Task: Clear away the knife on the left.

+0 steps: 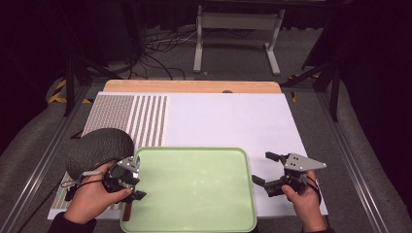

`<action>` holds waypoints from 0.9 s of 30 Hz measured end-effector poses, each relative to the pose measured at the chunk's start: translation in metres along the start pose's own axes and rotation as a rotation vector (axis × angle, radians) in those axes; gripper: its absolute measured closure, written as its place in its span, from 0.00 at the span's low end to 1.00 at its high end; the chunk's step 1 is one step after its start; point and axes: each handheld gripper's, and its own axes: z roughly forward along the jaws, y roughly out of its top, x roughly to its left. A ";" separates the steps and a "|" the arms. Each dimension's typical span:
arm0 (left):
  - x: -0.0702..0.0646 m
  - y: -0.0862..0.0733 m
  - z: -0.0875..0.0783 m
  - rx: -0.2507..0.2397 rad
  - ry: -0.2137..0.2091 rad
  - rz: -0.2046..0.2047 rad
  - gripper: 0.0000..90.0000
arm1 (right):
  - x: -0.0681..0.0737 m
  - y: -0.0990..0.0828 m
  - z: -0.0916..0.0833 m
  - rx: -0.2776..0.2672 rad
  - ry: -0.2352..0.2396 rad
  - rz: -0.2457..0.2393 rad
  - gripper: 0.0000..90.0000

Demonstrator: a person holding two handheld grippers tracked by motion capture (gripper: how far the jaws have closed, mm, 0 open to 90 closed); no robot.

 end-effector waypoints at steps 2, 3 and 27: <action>-0.002 0.000 -0.005 -0.041 0.013 0.007 0.34 | 0.000 0.000 0.000 -0.001 0.000 0.001 0.02; -0.003 0.001 -0.007 -0.054 0.017 0.011 0.33 | 0.000 0.000 0.000 -0.001 0.001 0.000 0.02; 0.000 -0.009 -0.031 -0.320 0.108 0.060 0.10 | 0.000 0.000 0.000 -0.002 -0.003 0.001 0.02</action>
